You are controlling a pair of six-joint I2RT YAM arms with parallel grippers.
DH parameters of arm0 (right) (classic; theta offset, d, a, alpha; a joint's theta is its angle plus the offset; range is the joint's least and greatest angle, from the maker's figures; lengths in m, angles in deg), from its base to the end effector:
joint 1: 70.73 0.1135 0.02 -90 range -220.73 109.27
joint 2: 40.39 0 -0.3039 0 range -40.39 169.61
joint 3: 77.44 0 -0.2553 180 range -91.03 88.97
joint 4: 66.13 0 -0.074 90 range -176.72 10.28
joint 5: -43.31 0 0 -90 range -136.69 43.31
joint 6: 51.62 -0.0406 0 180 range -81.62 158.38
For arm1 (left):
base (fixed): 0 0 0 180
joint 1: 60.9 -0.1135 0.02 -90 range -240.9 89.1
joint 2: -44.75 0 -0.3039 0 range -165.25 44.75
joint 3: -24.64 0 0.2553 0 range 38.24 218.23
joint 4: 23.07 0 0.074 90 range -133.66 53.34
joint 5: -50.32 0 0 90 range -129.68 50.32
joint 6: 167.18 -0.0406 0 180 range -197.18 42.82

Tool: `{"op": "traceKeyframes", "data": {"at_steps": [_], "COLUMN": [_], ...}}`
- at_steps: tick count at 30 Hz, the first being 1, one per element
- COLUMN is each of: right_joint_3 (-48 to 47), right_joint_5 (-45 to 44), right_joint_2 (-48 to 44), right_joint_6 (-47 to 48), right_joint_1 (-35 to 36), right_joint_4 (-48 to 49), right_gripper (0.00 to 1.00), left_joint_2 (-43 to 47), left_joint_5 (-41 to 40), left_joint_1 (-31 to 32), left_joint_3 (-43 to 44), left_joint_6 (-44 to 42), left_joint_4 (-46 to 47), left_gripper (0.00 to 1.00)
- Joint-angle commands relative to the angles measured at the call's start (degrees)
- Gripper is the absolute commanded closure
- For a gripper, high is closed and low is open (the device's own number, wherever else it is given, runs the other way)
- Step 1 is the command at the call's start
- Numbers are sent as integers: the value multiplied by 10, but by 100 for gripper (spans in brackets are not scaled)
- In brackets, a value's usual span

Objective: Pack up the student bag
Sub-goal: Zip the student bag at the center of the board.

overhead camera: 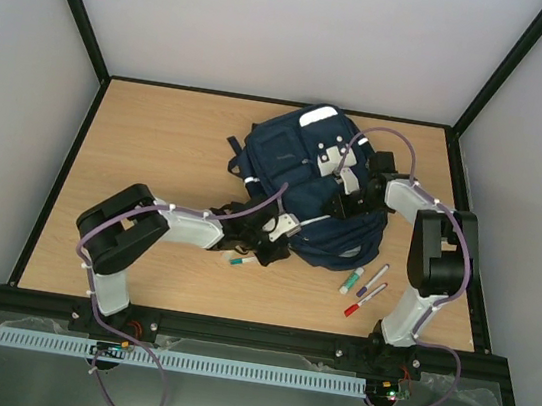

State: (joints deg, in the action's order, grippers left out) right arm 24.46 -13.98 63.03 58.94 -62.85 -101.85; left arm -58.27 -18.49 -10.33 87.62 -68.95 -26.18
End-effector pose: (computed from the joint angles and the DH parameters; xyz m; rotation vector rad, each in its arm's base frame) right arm 0.3671 0.0730 0.2053 -0.7995 2.3821 0.6593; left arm 0.2208 -0.2917 0.1688 1.0682 2.2094 -0.9189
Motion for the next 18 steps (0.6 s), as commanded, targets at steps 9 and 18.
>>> {"op": "traceKeyframes", "data": {"at_steps": [9, 18], "right_joint_3": [-5, -55], "right_joint_5": [-108, -146], "right_joint_2": [62, 90], "right_joint_6": [-36, -50], "right_joint_1": [13, 42], "right_joint_4": [15, 5], "right_gripper": [85, 89], "left_joint_2": [19, -17], "left_joint_5": [86, 135], "left_joint_1": [24, 25], "left_joint_3": [47, 80], "left_joint_6": [106, 135], "left_joint_4": [-132, -76], "left_gripper": [97, 92]}}
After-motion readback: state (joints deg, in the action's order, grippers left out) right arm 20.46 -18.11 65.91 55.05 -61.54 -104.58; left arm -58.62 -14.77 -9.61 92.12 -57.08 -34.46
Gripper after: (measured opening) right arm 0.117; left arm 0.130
